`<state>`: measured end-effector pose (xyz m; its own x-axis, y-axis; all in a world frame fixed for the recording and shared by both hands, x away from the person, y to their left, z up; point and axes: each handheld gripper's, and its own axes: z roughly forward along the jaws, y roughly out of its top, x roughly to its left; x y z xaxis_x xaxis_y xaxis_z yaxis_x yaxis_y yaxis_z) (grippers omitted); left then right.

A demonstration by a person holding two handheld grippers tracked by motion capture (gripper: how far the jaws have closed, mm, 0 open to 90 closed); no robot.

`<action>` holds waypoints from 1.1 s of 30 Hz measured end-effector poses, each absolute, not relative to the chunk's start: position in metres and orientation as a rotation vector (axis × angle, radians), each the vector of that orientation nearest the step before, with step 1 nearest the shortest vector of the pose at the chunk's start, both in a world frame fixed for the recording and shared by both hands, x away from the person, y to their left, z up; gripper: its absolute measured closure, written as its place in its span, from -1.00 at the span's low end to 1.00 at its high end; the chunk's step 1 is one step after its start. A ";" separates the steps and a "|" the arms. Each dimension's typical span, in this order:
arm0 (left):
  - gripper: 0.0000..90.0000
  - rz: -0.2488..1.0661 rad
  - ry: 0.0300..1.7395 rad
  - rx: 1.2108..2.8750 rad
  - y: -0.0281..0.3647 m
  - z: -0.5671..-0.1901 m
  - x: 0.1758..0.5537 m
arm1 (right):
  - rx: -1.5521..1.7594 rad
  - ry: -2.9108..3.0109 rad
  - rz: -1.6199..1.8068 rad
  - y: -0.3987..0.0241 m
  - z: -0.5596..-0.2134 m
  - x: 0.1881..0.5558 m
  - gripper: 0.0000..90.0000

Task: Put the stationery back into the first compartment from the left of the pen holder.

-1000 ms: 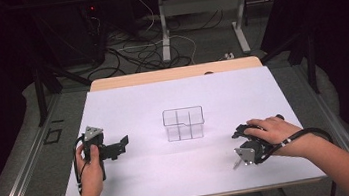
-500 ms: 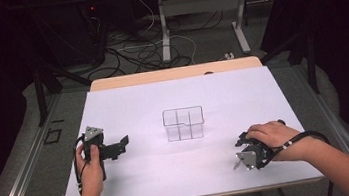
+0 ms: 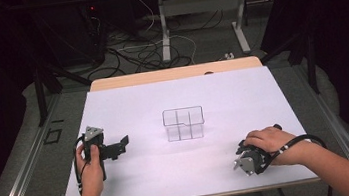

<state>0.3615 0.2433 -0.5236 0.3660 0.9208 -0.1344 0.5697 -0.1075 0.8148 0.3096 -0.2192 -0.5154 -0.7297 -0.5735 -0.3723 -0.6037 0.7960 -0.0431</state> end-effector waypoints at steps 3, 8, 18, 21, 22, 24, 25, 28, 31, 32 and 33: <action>-0.99 0.528 1.313 1.789 0.243 -0.524 0.362 | -0.904 2.587 0.084 -0.217 -0.515 0.309 0.52; -0.99 0.529 1.314 1.791 0.243 -0.524 0.362 | -0.924 2.609 0.105 -0.214 -0.521 0.309 0.54; -0.99 0.526 1.316 1.793 0.244 -0.524 0.362 | -0.976 2.615 0.079 -0.210 -0.529 0.307 0.73; -0.99 0.525 1.319 1.793 0.244 -0.524 0.362 | -1.011 2.578 -0.003 -0.208 -0.525 0.306 0.78; -0.99 0.525 1.319 1.792 0.244 -0.524 0.362 | -1.008 2.589 0.067 -0.209 -0.529 0.307 0.78; -0.99 0.524 1.321 1.791 0.244 -0.524 0.362 | -1.019 2.564 0.035 -0.208 -0.528 0.306 0.79; -0.99 0.524 1.321 1.790 0.244 -0.525 0.362 | -1.026 2.563 0.032 -0.208 -0.528 0.305 0.79; -0.99 0.523 1.323 1.791 0.244 -0.525 0.362 | -1.031 2.576 0.051 -0.209 -0.530 0.306 0.79; -0.99 0.523 1.324 1.793 0.244 -0.525 0.362 | -1.044 2.563 0.048 -0.209 -0.530 0.306 0.79; -0.99 0.523 1.324 1.791 0.244 -0.525 0.362 | -1.035 2.565 0.048 -0.209 -0.529 0.305 0.79; -0.99 0.524 1.323 1.789 0.244 -0.525 0.362 | -1.036 2.573 0.049 -0.209 -0.530 0.305 0.79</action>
<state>0.3622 0.2438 -0.5247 0.3586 0.9229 -0.1404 0.5768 -0.1008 0.8106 0.3054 -0.2086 -0.5295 -0.6634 -0.6634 -0.3461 -0.6761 0.7296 -0.1028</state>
